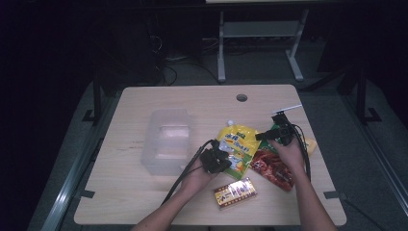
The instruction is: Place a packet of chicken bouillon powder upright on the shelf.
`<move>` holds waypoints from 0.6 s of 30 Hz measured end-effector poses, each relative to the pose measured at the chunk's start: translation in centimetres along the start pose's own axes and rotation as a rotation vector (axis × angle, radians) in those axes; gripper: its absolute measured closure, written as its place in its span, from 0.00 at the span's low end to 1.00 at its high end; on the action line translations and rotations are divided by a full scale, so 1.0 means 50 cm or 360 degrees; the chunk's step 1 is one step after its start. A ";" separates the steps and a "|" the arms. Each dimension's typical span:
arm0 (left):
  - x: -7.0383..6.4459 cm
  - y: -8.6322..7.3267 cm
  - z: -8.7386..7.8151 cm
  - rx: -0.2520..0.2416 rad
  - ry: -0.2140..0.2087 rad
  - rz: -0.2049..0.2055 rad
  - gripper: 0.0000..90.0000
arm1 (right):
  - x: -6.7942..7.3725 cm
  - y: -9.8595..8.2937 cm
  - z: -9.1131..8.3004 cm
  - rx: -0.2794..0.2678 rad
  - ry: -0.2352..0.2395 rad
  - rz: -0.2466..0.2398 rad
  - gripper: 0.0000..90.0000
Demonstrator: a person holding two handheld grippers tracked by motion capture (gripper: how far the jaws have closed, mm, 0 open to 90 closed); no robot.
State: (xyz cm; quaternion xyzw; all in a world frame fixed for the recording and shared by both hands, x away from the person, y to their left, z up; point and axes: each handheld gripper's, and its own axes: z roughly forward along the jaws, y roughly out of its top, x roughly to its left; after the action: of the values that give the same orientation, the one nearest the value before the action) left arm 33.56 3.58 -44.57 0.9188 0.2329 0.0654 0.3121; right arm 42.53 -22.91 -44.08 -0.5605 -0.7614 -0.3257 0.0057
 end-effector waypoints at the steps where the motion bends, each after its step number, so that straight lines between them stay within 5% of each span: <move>1: 0.000 0.000 0.000 -0.0004 -0.0001 0.0000 0.99 | 0.000 0.000 0.002 0.0011 -0.0003 0.0004 0.51; 18: -0.001 0.004 0.004 0.0028 -0.0016 -0.0002 0.99 | -0.002 -0.006 0.026 0.0011 0.0154 0.0033 0.58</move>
State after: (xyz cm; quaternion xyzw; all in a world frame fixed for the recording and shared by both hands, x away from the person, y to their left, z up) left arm 33.67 3.31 -44.61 0.9216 0.2325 0.0585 0.3052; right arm 42.80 -22.38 -45.29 -0.5519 -0.7556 -0.3496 0.0478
